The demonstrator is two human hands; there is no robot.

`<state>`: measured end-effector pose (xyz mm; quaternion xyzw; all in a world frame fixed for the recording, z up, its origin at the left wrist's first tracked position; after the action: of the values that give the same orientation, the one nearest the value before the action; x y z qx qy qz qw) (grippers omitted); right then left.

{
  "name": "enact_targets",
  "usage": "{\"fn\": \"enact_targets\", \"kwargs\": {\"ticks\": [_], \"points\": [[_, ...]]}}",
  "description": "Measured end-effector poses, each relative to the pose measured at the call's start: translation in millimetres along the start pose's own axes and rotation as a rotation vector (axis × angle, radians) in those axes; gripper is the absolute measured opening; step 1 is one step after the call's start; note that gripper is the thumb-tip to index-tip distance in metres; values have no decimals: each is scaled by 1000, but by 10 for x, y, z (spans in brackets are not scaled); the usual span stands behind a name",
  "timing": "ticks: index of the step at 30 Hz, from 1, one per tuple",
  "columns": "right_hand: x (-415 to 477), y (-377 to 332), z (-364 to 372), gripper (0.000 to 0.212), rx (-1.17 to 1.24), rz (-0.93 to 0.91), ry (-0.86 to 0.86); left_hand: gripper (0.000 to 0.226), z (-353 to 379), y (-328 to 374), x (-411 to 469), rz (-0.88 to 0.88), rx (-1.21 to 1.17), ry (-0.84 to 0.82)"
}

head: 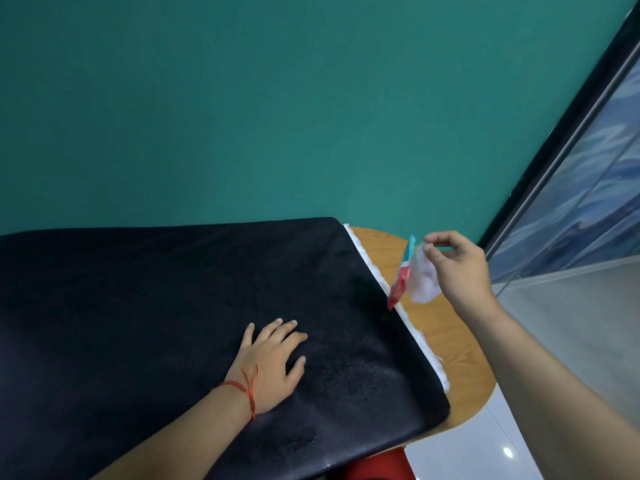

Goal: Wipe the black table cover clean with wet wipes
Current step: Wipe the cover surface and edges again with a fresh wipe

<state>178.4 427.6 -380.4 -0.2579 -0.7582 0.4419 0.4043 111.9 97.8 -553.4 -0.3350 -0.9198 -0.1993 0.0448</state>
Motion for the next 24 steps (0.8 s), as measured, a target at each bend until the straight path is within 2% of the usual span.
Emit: {"fn": "enact_targets", "kwargs": {"ticks": [2,5,7,8,11,13,16,19,24], "points": [[-154,-179,129,9,101,35,-102,68,-116,38,77,-29,-74,39],[-498,-467,424,10,180,35,-303,44,-646,199,110,-77,-493,327],[-764,-653,636,14,222,20,-420,44,-1017,311,-1,-88,-733,502],[-889,-737,734,14,242,9,-466,46,-1196,386,-80,-60,-762,560],[-1223,-936,1014,14,238,-35,-608,54,-1551,615,-269,102,-623,576],[-1419,-1030,1163,15,242,-33,-679,58,-1569,545,-364,70,-564,506],[-1590,-1144,1282,13,278,-7,-685,55,-1552,212,-622,-54,-577,490],[-1721,-1288,1389,11,345,27,-670,35,-1715,-92,-989,-9,-465,610],[-1971,-1582,1578,11,379,37,-695,36,-1777,-600,-1521,52,-264,628]]}}
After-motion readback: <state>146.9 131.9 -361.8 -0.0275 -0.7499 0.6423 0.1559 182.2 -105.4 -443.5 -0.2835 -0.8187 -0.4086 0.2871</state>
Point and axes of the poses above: each hand's wrist, its own x-axis towards the middle knuckle, its own z-axis out of the palm, y = z × x, the point moved 8 cm from there along x, towards the middle knuckle, and after that the axes turned 11 degrees about y, right-handed, at the moved point
